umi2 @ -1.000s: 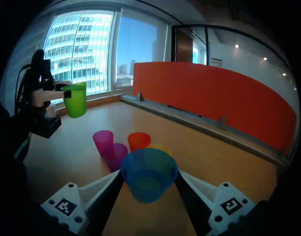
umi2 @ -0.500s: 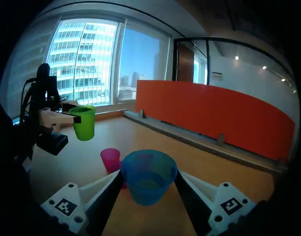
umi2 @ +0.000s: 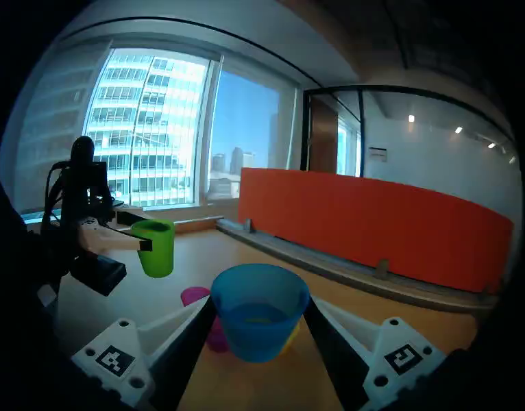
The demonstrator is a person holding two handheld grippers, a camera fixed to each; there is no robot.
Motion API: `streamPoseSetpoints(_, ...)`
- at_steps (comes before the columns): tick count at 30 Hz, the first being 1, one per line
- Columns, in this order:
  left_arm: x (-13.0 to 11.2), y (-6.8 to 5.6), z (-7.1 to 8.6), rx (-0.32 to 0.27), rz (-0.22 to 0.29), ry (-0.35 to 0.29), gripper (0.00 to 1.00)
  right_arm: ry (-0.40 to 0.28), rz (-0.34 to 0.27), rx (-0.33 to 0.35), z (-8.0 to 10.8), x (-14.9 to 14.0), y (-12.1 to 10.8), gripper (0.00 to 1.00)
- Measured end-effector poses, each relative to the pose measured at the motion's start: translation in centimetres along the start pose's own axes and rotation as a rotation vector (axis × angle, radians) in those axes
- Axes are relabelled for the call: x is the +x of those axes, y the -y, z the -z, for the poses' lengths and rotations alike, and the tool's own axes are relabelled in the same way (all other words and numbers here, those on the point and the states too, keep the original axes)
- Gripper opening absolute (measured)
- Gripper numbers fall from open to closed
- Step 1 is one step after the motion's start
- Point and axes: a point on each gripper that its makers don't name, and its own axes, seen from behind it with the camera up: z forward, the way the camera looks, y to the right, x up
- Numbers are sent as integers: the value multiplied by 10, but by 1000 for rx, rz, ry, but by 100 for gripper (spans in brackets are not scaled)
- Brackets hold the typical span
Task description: Pour water
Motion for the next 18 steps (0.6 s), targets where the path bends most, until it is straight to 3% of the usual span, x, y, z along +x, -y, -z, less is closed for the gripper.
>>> streamPoseSetpoints(18, -1, -6, -4, -17, -4, 2, 89, -71, 26, 1, 0, 25, 0, 91)
